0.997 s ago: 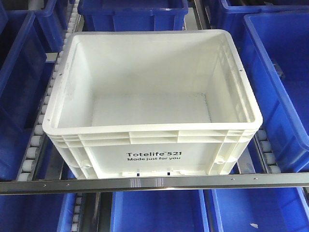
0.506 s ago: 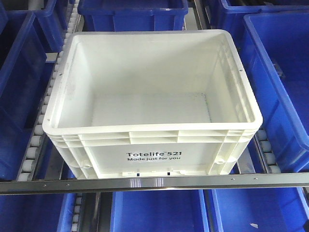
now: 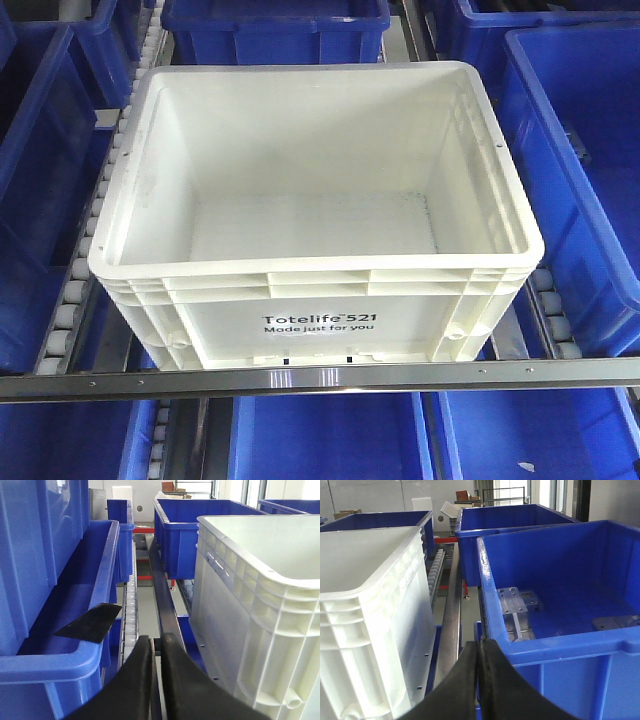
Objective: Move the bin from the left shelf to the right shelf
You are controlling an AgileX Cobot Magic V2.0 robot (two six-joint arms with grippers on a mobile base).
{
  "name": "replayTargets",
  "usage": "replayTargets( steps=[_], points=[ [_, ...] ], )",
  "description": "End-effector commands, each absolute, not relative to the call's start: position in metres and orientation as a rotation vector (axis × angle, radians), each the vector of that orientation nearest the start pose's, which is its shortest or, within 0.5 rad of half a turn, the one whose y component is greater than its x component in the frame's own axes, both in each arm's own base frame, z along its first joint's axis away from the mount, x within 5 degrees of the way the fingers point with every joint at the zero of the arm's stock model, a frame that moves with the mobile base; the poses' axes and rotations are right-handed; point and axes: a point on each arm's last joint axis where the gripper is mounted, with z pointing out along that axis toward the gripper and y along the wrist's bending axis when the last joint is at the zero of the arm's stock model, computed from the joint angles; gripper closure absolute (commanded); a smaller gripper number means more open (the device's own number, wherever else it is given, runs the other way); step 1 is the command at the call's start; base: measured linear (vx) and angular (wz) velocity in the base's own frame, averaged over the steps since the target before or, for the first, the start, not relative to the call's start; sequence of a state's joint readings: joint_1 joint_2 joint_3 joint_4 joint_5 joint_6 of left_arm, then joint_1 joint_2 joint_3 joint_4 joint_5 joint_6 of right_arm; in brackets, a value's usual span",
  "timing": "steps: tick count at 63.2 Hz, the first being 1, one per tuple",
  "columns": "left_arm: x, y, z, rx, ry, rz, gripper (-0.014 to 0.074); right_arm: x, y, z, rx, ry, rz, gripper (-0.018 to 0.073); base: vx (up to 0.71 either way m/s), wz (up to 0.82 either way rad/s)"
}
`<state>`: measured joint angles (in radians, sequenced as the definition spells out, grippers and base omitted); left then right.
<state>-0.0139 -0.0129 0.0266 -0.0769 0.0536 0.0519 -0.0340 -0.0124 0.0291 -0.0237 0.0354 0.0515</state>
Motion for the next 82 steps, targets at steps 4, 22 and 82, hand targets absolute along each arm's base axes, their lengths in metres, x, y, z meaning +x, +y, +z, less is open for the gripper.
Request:
replayTargets(
  steps=[4,22,82],
  points=[
    [0.0540,-0.0006,0.2154,-0.023,1.438,-0.046,0.0565,0.0554,-0.0029,0.2064,0.051,1.439,-0.028,0.0568,0.00,0.00],
    [0.0540,-0.0006,0.2154,-0.023,1.438,-0.046,0.0565,0.0554,-0.0033,0.2064,0.057,1.438,-0.034,0.0568,0.00,0.00],
    [0.0540,-0.0006,0.2154,-0.023,1.438,-0.046,0.0565,0.0555,-0.0005,0.2063,-0.011,1.440,-0.029,0.0568,0.00,0.00]
  ],
)
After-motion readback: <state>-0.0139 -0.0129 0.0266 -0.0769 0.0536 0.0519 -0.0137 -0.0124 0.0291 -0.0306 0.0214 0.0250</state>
